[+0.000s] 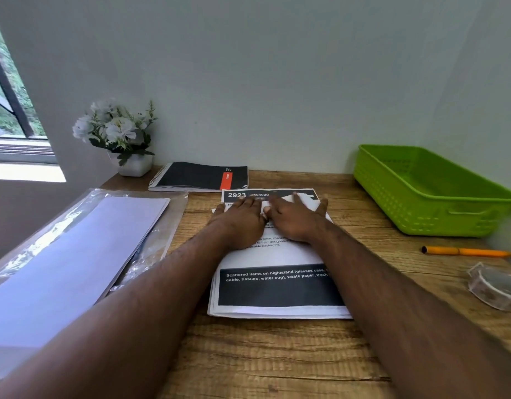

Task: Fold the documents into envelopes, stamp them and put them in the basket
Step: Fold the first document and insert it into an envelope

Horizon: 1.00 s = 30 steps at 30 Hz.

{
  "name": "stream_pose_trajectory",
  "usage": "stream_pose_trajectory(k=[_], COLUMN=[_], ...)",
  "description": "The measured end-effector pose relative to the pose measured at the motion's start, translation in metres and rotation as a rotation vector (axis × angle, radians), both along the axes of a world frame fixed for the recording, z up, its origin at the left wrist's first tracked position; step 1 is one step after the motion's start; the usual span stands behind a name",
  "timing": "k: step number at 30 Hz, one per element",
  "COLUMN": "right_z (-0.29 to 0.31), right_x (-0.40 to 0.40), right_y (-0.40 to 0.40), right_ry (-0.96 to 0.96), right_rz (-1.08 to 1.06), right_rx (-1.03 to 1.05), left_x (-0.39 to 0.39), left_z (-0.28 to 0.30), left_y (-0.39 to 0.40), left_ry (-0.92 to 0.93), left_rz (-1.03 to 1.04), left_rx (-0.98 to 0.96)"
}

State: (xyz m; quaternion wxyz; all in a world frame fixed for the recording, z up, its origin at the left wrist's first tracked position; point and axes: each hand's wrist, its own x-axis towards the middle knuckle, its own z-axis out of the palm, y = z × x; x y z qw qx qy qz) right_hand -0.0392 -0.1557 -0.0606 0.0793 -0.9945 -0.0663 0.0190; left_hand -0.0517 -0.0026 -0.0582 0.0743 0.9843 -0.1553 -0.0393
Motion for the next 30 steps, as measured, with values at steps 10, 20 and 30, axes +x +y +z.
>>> stream_pose_trajectory(k=[10, 20, 30], right_z=[0.0, 0.015, 0.009], right_x=[0.006, 0.0, 0.016], right_y=[-0.04, -0.041, -0.047], right_ry=[-0.017, -0.409, -0.251], right_rz=[-0.308, -0.236, -0.227], right_rx=[0.013, 0.027, 0.264], left_x=[0.002, -0.001, 0.0], left_z=[0.0, 0.005, 0.007], left_y=[0.0, 0.001, 0.001], left_ry=[0.011, 0.014, -0.022], left_rz=[0.001, -0.018, -0.03], left_rx=[0.008, 0.001, 0.012])
